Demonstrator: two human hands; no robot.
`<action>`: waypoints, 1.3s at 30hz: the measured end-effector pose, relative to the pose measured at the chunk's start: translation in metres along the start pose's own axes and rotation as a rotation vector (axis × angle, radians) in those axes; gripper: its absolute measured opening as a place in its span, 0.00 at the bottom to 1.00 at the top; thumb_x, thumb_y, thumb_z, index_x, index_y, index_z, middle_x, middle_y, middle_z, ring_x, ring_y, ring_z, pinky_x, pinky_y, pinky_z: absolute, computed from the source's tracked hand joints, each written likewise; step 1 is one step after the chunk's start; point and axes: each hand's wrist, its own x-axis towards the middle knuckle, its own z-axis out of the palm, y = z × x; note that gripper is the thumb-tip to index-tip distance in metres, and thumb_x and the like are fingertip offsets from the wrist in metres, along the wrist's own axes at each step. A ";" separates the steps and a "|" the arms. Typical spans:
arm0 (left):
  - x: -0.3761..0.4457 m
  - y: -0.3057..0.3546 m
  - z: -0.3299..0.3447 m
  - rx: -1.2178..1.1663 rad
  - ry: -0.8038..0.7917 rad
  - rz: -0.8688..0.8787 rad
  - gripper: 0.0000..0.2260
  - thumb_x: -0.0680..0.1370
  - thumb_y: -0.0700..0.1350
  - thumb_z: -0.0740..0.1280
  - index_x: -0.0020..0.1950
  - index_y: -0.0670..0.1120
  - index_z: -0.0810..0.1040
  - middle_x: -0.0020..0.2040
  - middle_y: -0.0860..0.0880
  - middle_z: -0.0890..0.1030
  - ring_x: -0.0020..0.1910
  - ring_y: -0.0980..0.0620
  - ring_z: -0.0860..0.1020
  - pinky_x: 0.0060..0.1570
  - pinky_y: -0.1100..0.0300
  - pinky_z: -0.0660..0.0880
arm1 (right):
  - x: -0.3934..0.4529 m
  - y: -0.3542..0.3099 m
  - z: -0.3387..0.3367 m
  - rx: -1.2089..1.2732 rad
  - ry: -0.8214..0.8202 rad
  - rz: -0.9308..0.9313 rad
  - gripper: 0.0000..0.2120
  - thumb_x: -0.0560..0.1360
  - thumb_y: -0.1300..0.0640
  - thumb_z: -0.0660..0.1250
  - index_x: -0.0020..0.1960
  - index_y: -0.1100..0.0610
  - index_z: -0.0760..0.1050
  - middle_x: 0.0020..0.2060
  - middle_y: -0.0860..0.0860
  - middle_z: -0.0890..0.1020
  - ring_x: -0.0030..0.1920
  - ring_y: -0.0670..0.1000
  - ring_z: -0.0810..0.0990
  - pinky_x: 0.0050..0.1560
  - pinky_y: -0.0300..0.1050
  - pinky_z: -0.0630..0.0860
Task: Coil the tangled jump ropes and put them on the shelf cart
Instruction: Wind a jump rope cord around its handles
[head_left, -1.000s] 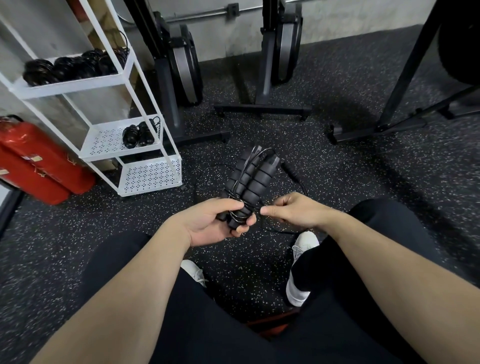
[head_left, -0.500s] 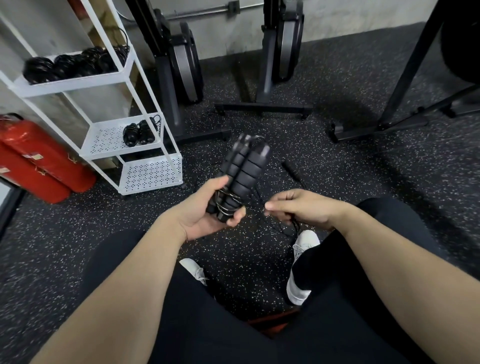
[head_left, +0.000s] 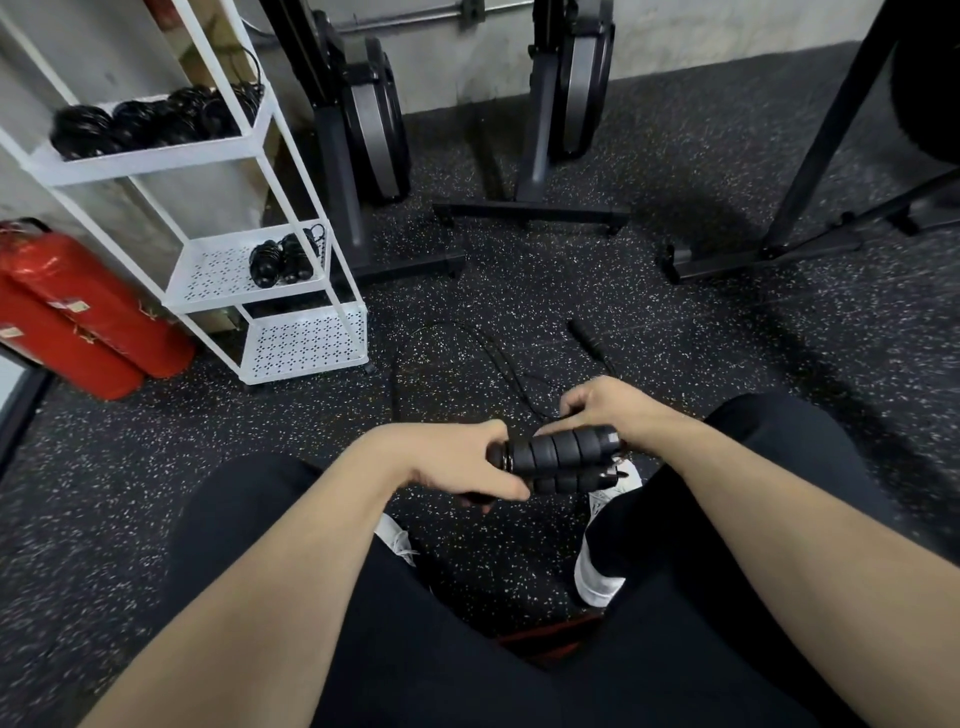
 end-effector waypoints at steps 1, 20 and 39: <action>0.003 0.001 0.003 0.082 0.018 -0.034 0.19 0.79 0.58 0.70 0.61 0.50 0.67 0.43 0.51 0.82 0.37 0.53 0.75 0.36 0.59 0.70 | 0.001 0.001 0.001 0.021 0.018 -0.007 0.17 0.69 0.47 0.80 0.30 0.52 0.76 0.25 0.46 0.75 0.29 0.46 0.70 0.30 0.39 0.66; 0.045 -0.013 0.028 0.339 0.197 -0.270 0.41 0.79 0.61 0.65 0.83 0.53 0.44 0.53 0.51 0.81 0.59 0.45 0.78 0.74 0.42 0.54 | -0.021 -0.030 0.019 -0.138 -0.014 -0.153 0.17 0.85 0.46 0.58 0.40 0.50 0.75 0.30 0.44 0.75 0.29 0.43 0.72 0.34 0.40 0.68; 0.066 -0.040 0.018 -0.637 0.525 -0.189 0.29 0.77 0.52 0.69 0.75 0.52 0.61 0.48 0.47 0.80 0.41 0.49 0.73 0.43 0.55 0.71 | -0.017 -0.034 0.033 0.221 0.048 0.018 0.15 0.83 0.40 0.59 0.58 0.50 0.73 0.34 0.48 0.76 0.29 0.46 0.70 0.32 0.41 0.67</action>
